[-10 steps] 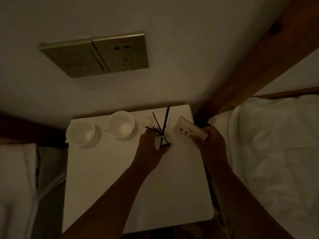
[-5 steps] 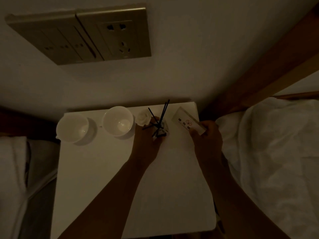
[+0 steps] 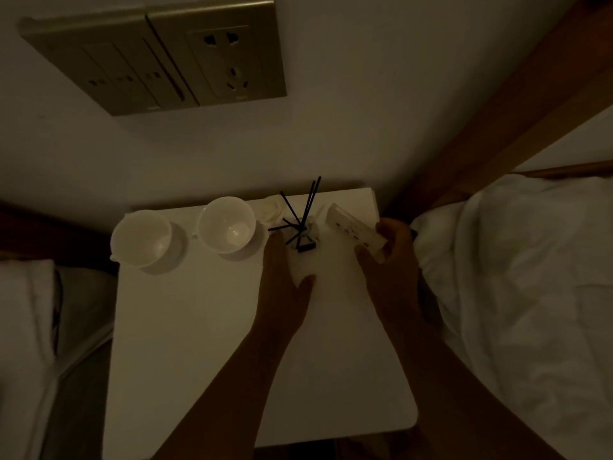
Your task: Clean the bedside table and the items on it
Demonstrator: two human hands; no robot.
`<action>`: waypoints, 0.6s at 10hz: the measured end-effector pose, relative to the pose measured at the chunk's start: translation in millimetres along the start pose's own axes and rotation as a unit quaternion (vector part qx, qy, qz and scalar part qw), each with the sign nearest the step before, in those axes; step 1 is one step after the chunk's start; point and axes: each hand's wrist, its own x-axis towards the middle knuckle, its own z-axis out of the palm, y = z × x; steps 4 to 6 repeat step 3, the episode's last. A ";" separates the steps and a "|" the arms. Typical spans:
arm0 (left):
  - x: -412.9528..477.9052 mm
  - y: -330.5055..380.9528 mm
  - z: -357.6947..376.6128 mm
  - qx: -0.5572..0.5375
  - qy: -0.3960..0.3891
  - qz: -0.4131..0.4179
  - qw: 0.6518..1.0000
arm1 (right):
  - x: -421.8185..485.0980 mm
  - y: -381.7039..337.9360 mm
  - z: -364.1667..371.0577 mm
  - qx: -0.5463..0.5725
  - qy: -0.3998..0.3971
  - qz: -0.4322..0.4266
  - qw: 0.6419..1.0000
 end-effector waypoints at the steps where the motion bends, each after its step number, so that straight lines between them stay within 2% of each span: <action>1: -20.2 -2.9 -0.8 0.021 -0.016 -0.015 1.000 | -16.3 0.0 -8.6 0.024 0.002 0.022 0.999; 2: -42.8 -10.3 -6.3 0.025 0.001 0.006 1.000 | -45.7 1.6 -21.2 0.024 0.008 0.023 0.999; 3: -62.1 -8.4 -20.1 -0.074 -0.016 -0.047 0.996 | -75.4 -2.2 -29.7 0.006 -0.002 0.009 1.000; 6: -62.1 -8.4 -20.1 -0.074 -0.016 -0.047 0.996 | -75.4 -2.2 -29.7 0.006 -0.002 0.009 1.000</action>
